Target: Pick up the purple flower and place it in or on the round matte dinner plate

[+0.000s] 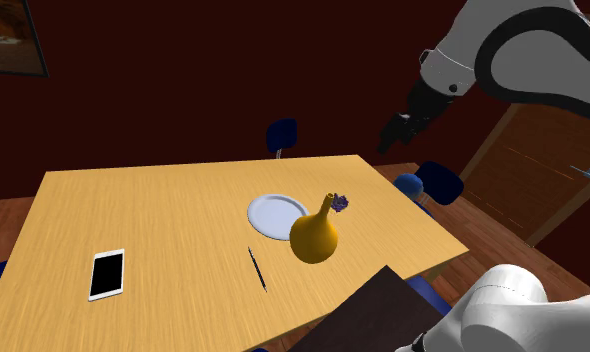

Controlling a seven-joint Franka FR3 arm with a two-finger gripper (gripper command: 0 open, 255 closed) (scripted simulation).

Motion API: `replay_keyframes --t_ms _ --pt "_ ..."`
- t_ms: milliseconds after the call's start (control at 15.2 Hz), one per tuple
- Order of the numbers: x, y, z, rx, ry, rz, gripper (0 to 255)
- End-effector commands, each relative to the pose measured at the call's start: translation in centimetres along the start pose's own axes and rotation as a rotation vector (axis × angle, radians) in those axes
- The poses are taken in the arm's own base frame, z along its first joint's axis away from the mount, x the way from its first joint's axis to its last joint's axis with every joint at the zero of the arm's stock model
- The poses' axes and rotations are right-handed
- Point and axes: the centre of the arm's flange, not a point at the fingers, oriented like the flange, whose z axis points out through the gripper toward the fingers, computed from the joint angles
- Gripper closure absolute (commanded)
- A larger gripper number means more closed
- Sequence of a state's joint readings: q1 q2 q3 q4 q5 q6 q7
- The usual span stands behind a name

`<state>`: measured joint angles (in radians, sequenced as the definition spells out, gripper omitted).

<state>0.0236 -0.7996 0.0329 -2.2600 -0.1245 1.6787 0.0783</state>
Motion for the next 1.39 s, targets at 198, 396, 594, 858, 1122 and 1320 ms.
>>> replay_keyframes --t_ms 198,396,594,858,1122,1320 --pt "1.2 2.7 3.0 0.018 -0.009 -0.009 0" --pt "2.5 5.3 6.0 0.035 -0.018 -0.018 0" --pt "3.7 7.8 9.1 0.053 -0.028 -0.026 0" --pt "5.3 11.1 13.3 0.077 -0.040 -0.038 0" --pt "6.9 14.2 17.6 0.100 -0.052 -0.050 0" --pt "8.1 16.5 20.8 0.118 -0.061 -0.059 0"
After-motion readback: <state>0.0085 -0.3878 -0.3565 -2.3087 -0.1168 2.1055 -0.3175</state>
